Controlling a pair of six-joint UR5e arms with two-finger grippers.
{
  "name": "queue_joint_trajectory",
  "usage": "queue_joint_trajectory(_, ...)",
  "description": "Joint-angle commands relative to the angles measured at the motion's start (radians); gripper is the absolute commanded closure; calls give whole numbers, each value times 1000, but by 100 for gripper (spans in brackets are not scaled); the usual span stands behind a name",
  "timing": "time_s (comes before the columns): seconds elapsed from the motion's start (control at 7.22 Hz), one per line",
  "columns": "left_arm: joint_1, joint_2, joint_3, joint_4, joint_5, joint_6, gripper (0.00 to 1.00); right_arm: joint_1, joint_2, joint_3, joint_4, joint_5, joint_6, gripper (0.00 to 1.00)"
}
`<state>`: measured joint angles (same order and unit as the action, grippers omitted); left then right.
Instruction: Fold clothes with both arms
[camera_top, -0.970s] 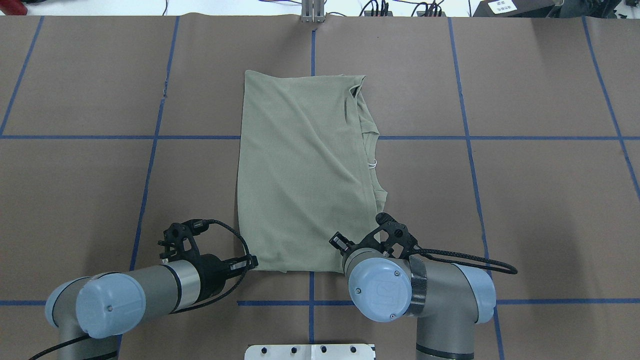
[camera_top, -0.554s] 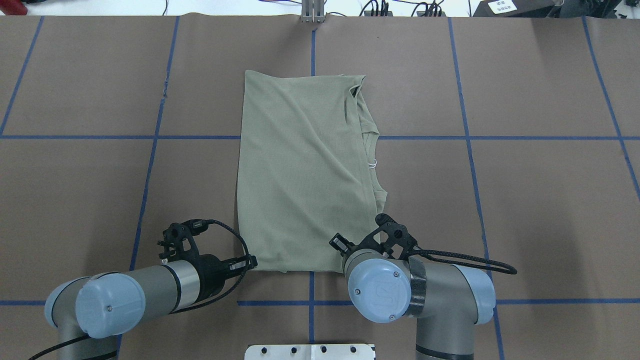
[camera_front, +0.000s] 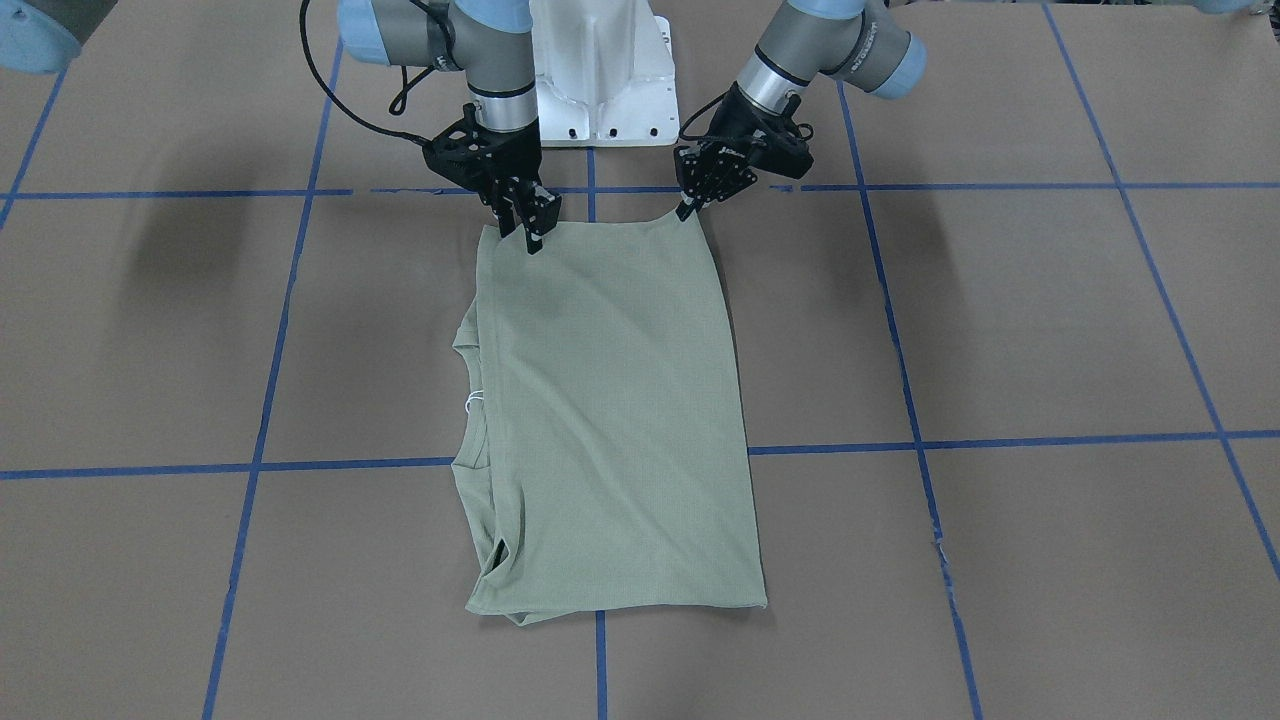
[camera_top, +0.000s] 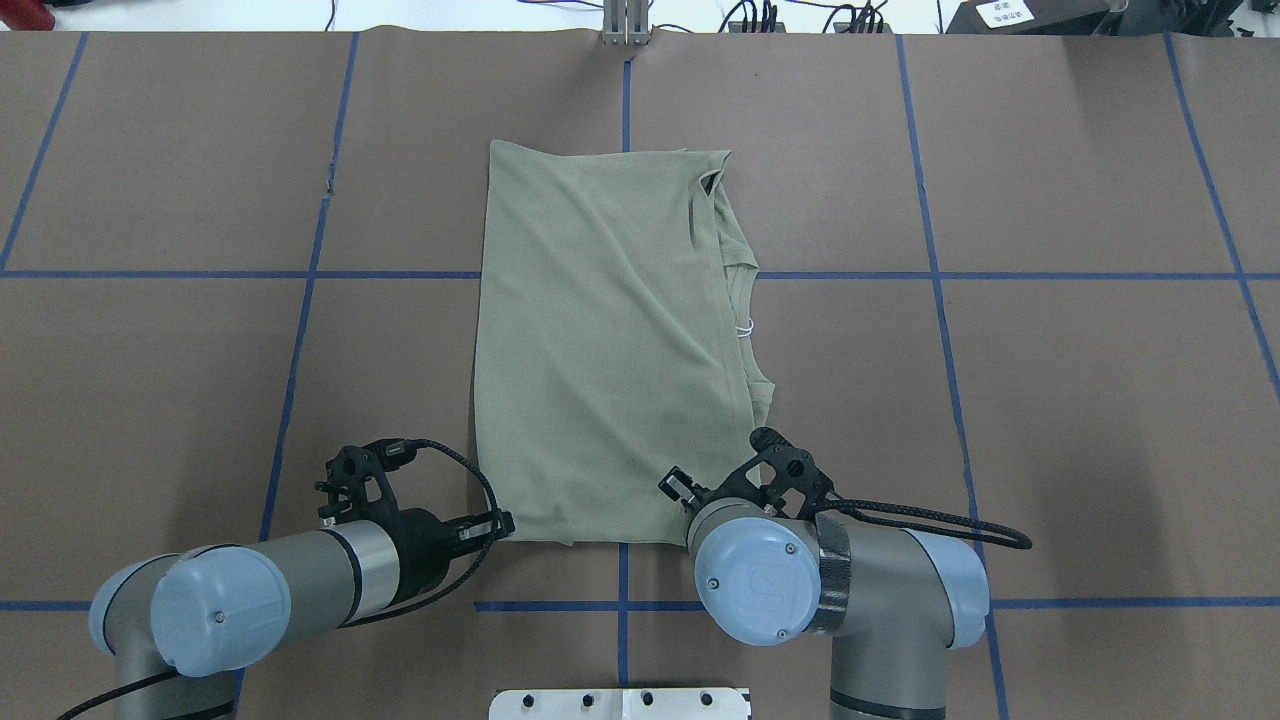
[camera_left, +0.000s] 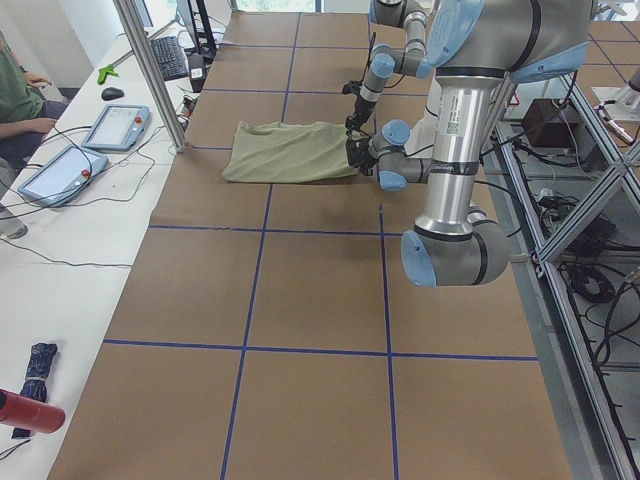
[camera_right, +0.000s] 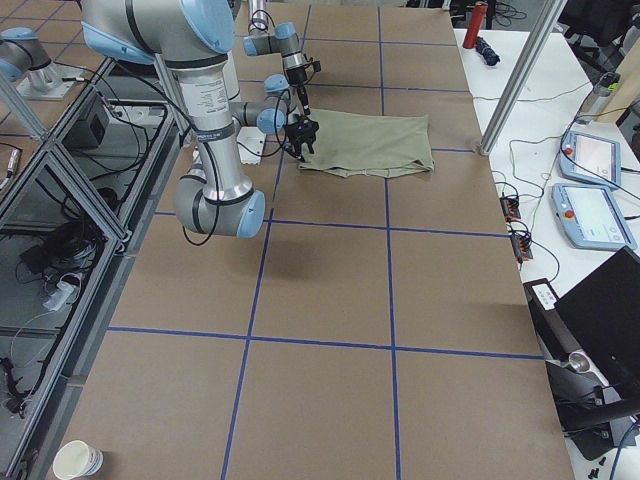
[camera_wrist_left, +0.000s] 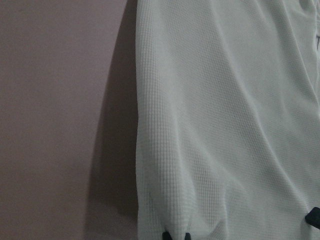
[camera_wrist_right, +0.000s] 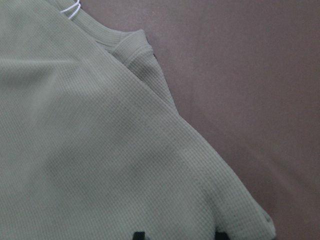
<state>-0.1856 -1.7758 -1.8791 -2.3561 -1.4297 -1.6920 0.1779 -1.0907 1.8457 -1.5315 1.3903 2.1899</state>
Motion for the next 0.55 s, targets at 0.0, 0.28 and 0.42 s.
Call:
queue_joint_trajectory(0.0, 0, -1, 0, 0, 0, 0, 100, 0, 6, -2, 4, -1, 8, 92)
queue_joint_trajectory(0.28, 0, -2, 0, 0, 0, 0, 100, 0, 6, -2, 4, -1, 10, 100)
queue_joint_trajectory(0.42, 0, -5, 0, 0, 0, 0, 100, 2, 6, 1, 1, -2, 10, 100)
